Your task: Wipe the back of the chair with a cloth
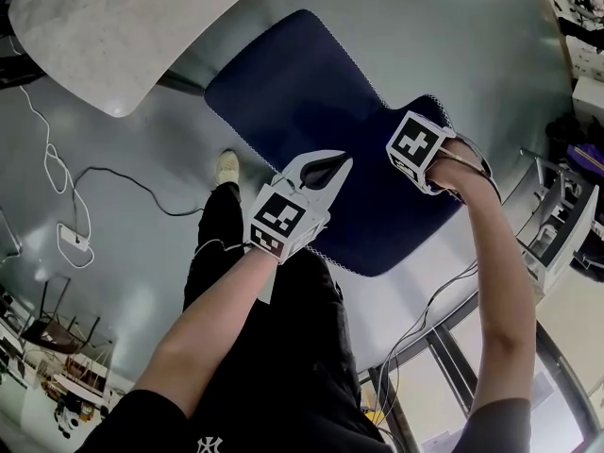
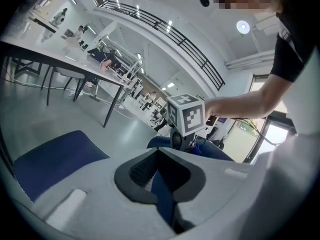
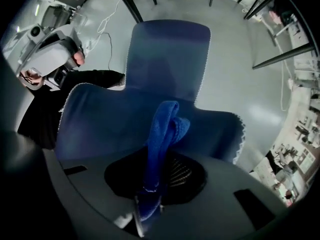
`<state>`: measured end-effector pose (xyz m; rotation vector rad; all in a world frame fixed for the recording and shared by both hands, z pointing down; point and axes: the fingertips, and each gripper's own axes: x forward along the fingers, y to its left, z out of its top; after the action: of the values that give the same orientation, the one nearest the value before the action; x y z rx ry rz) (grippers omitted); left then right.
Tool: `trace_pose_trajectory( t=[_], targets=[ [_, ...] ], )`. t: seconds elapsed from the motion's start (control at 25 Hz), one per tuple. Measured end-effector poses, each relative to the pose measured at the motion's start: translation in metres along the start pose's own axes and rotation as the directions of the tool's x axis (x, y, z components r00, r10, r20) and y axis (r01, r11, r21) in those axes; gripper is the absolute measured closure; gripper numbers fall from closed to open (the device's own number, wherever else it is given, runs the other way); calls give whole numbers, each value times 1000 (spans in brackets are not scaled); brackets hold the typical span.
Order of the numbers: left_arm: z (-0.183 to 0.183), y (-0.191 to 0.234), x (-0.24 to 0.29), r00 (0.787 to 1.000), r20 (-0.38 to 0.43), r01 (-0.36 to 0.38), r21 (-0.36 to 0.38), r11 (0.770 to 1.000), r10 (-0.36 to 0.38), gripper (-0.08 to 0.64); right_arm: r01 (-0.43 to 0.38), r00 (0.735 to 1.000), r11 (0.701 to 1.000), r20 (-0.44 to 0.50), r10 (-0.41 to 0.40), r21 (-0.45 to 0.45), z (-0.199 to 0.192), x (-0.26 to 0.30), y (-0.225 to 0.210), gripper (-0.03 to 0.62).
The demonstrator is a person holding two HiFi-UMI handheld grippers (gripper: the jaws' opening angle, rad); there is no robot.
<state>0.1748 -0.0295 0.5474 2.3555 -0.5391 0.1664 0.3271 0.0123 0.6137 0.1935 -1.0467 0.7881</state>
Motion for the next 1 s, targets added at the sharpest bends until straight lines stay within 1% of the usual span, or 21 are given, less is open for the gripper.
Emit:
trace_pose_trajectory(
  t=[0.08, 0.24, 0.36, 0.44, 0.52, 0.6, 0.64, 0.72, 0.8, 0.88, 0.92, 1.0],
  targets=[
    [2, 0, 3, 1000, 3, -2, 0, 1000, 2, 552, 59, 998, 998, -14, -59, 0, -3, -4, -19, 515],
    [3, 2, 9, 1000, 10, -6, -1, 1000, 6, 552, 126, 990, 992, -58, -126, -12, -8, -12, -38, 515],
    [3, 5, 12, 1000, 20, -5, -9, 1000, 6, 552, 174, 982, 984, -71, -176, -25, -2, -10, -49, 514],
    [4, 5, 17, 1000, 29, 1, -12, 1000, 0, 552, 183, 981, 983, -66, -184, -24, 1, -8, -53, 514],
    [6, 3, 25, 999, 38, 7, -14, 1000, -7, 552, 175, 983, 984, -55, -175, -16, 2, -7, -56, 514],
    [8, 2, 30, 999, 45, 13, -16, 1000, -12, 552, 175, 984, 985, -22, -175, -5, 7, -8, -58, 515],
    [10, 3, 32, 999, 48, 15, -16, 1000, -14, 552, 189, 982, 982, 3, -189, 4, 12, -13, -61, 515],
    [12, 6, 34, 999, 52, 13, -17, 1000, -12, 552, 243, 969, 970, 46, -244, 29, 22, -28, -74, 515],
    [13, 10, 34, 999, 52, -1, -23, 1000, 2, 552, 317, 947, 948, 54, -318, 25, 31, -35, -86, 515],
    [10, 16, 33, 999, 46, -19, -29, 999, 20, 552, 392, 920, 919, 14, -392, -31, 36, -25, -95, 515],
    [8, 20, 32, 999, 43, -27, -31, 999, 28, 552, 412, 910, 909, -17, -414, -68, 38, -14, -96, 515],
    [2, 31, 26, 998, 36, -46, -35, 998, 47, 552, 410, 902, 901, -84, -423, -141, 41, 11, -91, 517]
  ],
)
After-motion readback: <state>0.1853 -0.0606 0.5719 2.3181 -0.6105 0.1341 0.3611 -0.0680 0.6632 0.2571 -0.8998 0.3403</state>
